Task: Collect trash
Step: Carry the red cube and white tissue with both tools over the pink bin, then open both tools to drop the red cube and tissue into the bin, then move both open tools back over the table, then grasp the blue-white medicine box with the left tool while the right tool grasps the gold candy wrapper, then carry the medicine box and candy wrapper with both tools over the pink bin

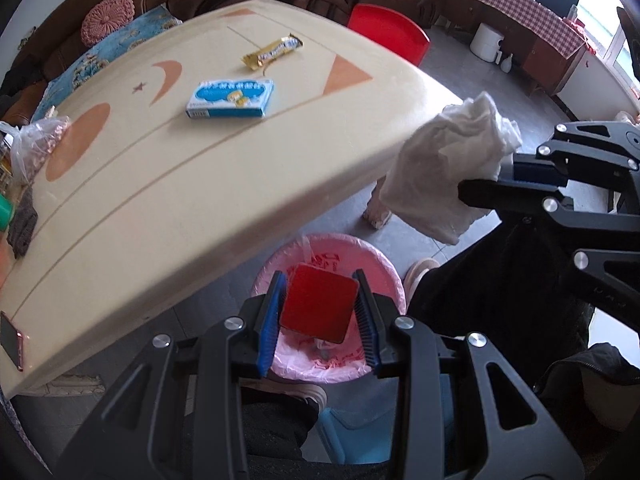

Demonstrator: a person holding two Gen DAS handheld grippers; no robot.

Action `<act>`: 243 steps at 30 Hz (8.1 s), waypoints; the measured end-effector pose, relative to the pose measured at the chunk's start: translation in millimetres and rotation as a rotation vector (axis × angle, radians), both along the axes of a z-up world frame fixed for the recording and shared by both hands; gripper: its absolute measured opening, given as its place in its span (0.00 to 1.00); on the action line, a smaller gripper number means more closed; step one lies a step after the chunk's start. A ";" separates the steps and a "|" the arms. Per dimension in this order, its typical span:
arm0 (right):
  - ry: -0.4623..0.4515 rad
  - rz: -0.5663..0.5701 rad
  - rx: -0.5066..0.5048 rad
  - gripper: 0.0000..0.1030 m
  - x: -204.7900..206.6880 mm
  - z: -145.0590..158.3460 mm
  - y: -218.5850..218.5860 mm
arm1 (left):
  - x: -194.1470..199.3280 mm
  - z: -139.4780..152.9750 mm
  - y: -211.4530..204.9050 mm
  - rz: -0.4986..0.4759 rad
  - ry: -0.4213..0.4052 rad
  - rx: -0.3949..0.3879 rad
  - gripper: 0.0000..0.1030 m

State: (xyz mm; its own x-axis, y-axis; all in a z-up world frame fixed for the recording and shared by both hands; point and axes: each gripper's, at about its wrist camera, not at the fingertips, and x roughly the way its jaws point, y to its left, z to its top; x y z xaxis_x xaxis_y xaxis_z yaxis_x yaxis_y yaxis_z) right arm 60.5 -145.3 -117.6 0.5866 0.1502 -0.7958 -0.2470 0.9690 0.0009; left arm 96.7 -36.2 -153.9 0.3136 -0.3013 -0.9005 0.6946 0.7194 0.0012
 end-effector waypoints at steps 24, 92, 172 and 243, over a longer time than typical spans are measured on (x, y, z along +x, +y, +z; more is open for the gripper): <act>0.329 -0.003 0.062 0.11 34.7 -158.4 11.1 | 19.9 -135.8 -0.5 0.002 0.237 0.080 0.33; 0.064 0.060 0.102 0.69 77.5 11.7 -65.8 | 102.5 38.3 7.1 0.334 0.107 0.009 0.55; 0.218 0.567 -0.140 0.73 383.9 -107.7 -127.2 | 283.1 -72.2 -78.4 0.910 0.371 0.060 0.82; 0.264 0.087 -0.125 0.14 246.2 -27.2 -74.8 | 213.0 16.7 -46.7 0.429 0.121 0.081 0.64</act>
State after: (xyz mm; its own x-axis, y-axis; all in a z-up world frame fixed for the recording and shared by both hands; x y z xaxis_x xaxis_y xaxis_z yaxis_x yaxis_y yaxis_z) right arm 306.7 -220.1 -144.8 0.3460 0.0820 -0.9346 -0.3360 0.9409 -0.0419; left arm 309.7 -82.8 -137.1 0.2854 -0.0939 -0.9538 0.3323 0.9431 0.0066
